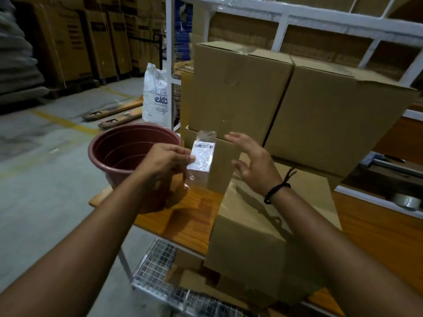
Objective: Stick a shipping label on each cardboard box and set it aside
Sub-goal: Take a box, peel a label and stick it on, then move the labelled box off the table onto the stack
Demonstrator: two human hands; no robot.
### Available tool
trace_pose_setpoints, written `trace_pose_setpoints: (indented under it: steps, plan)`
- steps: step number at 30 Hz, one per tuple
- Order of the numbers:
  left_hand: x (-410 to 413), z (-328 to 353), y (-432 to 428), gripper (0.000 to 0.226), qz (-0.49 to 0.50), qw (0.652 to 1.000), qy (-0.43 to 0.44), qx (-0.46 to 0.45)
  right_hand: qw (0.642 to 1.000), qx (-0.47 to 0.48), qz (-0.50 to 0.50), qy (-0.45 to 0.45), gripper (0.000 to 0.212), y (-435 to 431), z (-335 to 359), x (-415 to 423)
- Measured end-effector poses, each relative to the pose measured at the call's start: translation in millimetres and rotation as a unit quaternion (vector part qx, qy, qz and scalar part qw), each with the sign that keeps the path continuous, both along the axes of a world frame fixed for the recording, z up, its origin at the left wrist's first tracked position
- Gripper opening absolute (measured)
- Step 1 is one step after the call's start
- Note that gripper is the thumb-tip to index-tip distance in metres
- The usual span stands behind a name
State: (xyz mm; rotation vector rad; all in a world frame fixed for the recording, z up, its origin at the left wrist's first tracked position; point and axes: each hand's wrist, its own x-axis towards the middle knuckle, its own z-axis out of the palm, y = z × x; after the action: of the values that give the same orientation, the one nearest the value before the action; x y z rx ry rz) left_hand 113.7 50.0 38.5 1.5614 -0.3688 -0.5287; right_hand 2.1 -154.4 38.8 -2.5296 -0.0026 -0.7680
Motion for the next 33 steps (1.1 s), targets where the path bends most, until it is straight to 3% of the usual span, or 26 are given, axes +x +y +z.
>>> trace_pose_setpoints:
  steps: [3, 5, 8, 11, 14, 17, 20, 26, 29, 33]
  plan:
    - [30, 8, 22, 0.021, -0.020, 1.000, -0.007, 0.020, 0.969, -0.199, 0.121, -0.077, 0.040, 34, -3, 41]
    - [46, 9, 37, 0.015, -0.020, 0.999, -0.021, 0.024, 0.956, -0.204, 0.160, -0.134, 0.025, 60, 0, 72]
    - [79, -10, 68, 0.018, 0.063, 0.995, -0.077, 0.031, 0.977, -0.113, 0.120, -0.133, 0.019, 91, 5, 122]
    - [100, -37, 100, 0.024, 0.153, 0.934, -0.269, 0.179, 0.999, 0.040, 0.009, 0.002, 0.016, 110, 3, 168]
    - [102, -60, 125, 0.018, 0.101, 0.904, -0.335, 0.245, 0.976, 0.135, -0.055, 0.163, 0.021, 128, -13, 211]
    - [99, -73, 134, 0.025, 0.039, 0.875, -0.397, 0.273, 0.949, 0.150, -0.125, 0.247, 0.028, 136, -31, 237]
    - [99, -77, 135, 0.037, 0.021, 0.855, -0.439, 0.275, 0.928, 0.159, -0.113, 0.318, 0.040, 141, -39, 239]
    - [102, -82, 131, 0.024, 0.005, 0.806, -0.507, 0.304, 0.916, 0.238, -0.124, 0.298, 0.035, 142, -39, 237]
    - [93, -76, 113, 0.020, -0.013, 0.794, -0.546, 0.267, 0.906, 0.331, -0.139, 0.226, 0.030, 130, -16, 212]
    - [66, -68, 68, 0.030, -0.059, 0.800, -0.565, 0.192, 0.917, 0.341, -0.146, 0.148, 0.035, 90, 10, 146]
